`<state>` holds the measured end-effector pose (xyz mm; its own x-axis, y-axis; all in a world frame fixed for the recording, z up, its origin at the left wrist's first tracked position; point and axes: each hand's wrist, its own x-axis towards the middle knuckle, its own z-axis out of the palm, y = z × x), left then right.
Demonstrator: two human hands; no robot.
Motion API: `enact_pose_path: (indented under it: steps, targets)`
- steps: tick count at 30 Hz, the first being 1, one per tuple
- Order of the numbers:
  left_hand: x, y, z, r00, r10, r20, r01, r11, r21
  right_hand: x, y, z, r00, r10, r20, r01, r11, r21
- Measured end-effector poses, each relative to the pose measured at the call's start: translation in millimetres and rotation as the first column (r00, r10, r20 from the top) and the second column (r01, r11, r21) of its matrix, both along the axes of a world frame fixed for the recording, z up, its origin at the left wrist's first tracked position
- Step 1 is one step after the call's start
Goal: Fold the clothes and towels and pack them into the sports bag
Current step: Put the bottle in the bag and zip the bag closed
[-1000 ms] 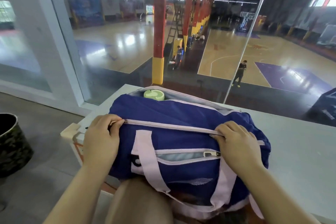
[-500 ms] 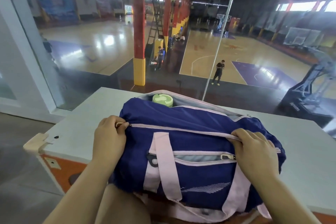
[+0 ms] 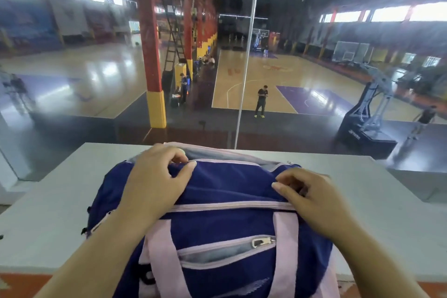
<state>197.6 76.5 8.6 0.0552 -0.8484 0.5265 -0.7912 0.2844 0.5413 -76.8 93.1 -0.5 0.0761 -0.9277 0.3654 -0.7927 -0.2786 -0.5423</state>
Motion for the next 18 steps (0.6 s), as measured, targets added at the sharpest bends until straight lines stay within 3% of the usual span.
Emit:
enact_pose_path:
  steps: [4, 8, 14, 18]
  targets:
    - [-54, -34, 6, 0.967, -0.224, 0.119, 0.214, 0.973, 0.089, -24, -20, 5, 0.978, -0.209, -0.019, 0.21, 0.978, 0.005]
    - [-111, -68, 2, 0.913, -0.372, 0.171, 0.332, 0.917, 0.22, -44, -42, 1, 0.94, -0.342, -0.016, 0.34, 0.93, 0.139]
    - [-173, -107, -4, 0.869, -0.436, 0.236, 0.305, 0.845, 0.439, -56, -66, -12, 0.943, -0.329, 0.059, 0.285, 0.884, 0.37]
    - [-193, -119, -2, 0.866, -0.413, 0.282, 0.255, 0.849, 0.463, -58, -73, -14, 0.947, -0.303, 0.103, 0.238, 0.882, 0.407]
